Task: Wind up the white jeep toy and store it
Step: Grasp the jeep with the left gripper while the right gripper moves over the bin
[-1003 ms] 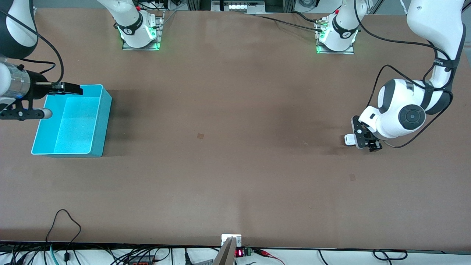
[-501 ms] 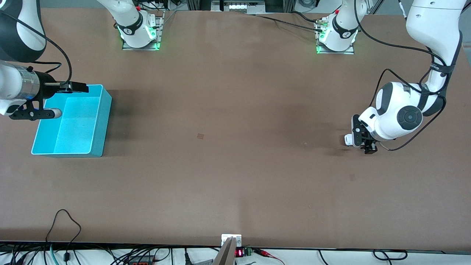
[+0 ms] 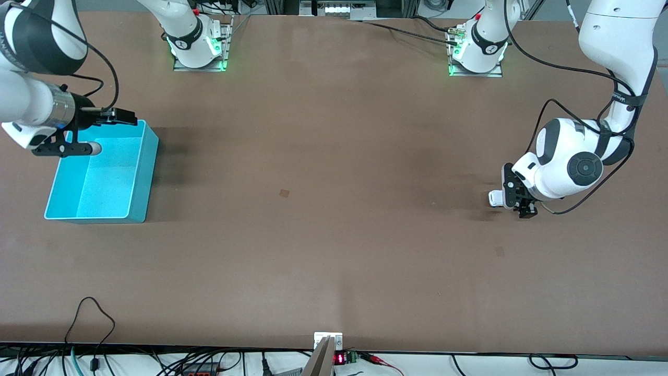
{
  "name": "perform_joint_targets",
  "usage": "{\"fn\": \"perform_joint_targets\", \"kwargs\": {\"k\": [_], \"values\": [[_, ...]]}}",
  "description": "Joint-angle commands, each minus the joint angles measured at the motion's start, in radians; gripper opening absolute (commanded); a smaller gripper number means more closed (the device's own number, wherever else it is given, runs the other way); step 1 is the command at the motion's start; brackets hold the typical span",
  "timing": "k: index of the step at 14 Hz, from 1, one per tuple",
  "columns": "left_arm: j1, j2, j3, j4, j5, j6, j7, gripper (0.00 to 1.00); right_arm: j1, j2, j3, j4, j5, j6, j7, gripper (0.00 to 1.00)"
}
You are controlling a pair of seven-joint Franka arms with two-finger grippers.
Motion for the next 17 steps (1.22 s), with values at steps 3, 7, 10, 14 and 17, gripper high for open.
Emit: {"fn": "perform_joint_targets", "kwargs": {"k": [3, 7, 10, 14, 17], "values": [[0.038, 0.008, -0.012, -0.028, 0.023, 0.044, 0.014, 1.0, 0.039, -0.059, 0.006, -0.086, 0.022, 0.037, 0.245, 1.0], [0.047, 0.008, -0.012, -0.047, 0.022, 0.044, 0.014, 1.0, 0.054, -0.082, 0.006, -0.146, 0.023, 0.094, 0.261, 1.0], [0.052, 0.009, -0.012, -0.051, 0.022, 0.046, 0.014, 1.0, 0.052, -0.08, 0.005, -0.149, 0.023, 0.086, 0.303, 1.0], [0.053, 0.009, -0.012, -0.059, 0.022, 0.076, 0.014, 0.95, 0.054, -0.08, 0.005, -0.153, 0.023, 0.084, 0.313, 1.0], [0.053, 0.017, -0.012, -0.062, 0.022, 0.095, 0.014, 0.92, 0.054, -0.079, 0.005, -0.153, 0.023, 0.081, 0.313, 1.0]]}}
